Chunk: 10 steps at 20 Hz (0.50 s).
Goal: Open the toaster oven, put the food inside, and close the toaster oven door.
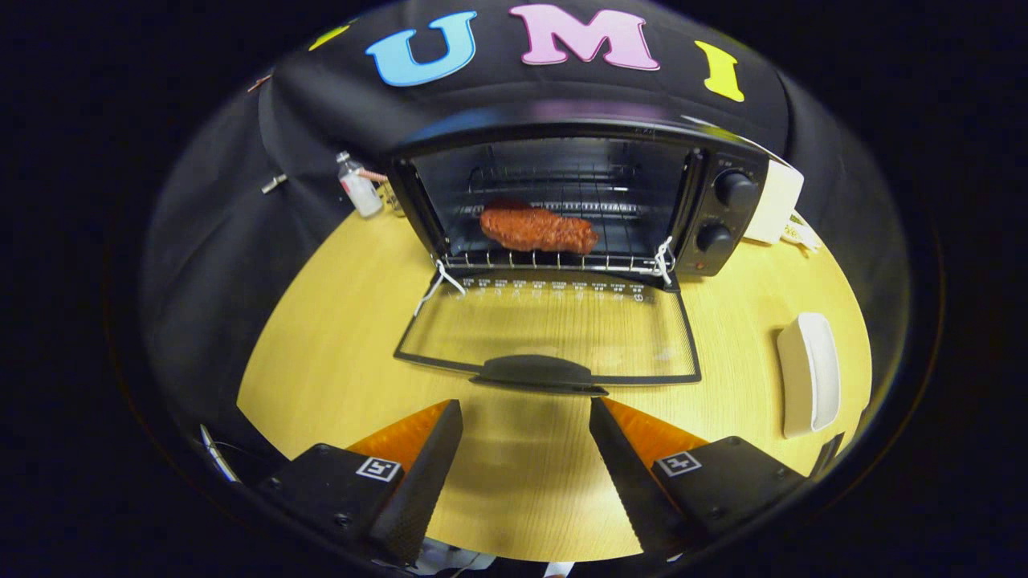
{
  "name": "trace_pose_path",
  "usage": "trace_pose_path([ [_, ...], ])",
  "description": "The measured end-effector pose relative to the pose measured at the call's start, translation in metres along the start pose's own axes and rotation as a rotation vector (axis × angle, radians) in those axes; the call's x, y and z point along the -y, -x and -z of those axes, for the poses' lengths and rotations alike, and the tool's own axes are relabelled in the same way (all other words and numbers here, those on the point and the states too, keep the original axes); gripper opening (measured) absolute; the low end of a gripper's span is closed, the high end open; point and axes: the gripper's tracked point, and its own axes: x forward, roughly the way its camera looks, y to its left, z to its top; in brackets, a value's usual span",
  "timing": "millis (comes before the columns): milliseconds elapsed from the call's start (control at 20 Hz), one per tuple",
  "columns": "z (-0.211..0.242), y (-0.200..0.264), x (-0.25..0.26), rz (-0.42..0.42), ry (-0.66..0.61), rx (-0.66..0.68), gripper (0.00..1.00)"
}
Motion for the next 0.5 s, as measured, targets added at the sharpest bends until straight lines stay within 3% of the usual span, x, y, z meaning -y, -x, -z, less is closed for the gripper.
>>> trace_pose_path([
  [250,0.019,-0.03,0.006,0.072,0.044,-0.074,0.99],
  [500,0.02,-0.048,0.006,0.095,-0.001,-0.096,1.0],
])
